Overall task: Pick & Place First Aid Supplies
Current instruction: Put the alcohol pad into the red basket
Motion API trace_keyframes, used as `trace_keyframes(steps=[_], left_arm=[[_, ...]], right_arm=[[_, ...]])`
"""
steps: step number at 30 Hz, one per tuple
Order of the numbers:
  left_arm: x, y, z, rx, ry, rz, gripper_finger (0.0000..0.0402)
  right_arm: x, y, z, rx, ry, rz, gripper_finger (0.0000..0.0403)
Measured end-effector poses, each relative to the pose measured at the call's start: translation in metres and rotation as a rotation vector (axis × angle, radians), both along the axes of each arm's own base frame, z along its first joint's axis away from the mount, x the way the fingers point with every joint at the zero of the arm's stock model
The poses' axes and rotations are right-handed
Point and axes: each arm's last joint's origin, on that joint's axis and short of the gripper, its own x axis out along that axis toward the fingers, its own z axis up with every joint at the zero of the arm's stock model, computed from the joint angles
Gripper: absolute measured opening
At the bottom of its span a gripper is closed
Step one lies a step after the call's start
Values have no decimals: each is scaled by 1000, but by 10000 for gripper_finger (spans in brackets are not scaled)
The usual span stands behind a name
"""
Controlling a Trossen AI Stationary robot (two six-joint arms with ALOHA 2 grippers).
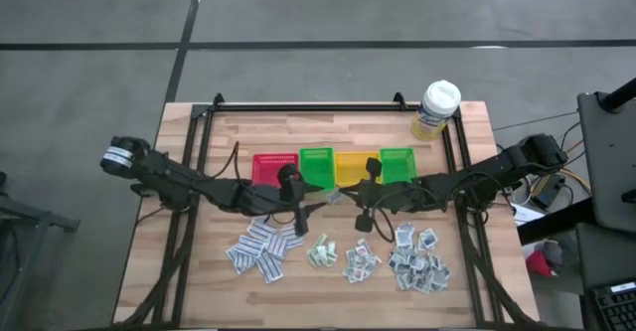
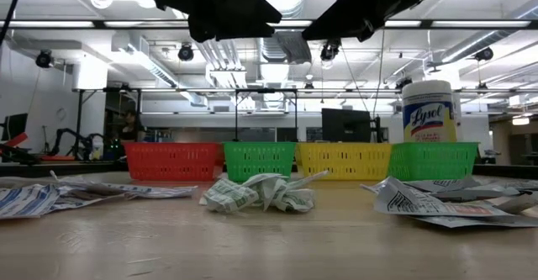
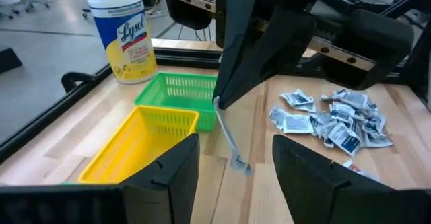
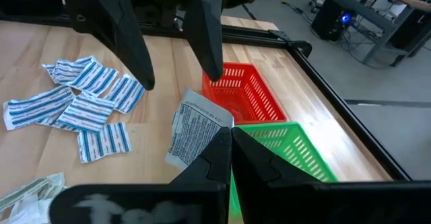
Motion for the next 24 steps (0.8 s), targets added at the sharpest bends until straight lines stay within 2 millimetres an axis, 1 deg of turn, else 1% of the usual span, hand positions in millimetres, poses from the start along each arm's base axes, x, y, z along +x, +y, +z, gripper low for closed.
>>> trace_keyframes(steps=[21,24], left_arm=[[3,9,-3,-43,2,17,188],[5,9,-6,-51,11,14,188]], right_arm=[[1,0,2,2,-26,6,8],[1,1,2,-1,-26,8,8]])
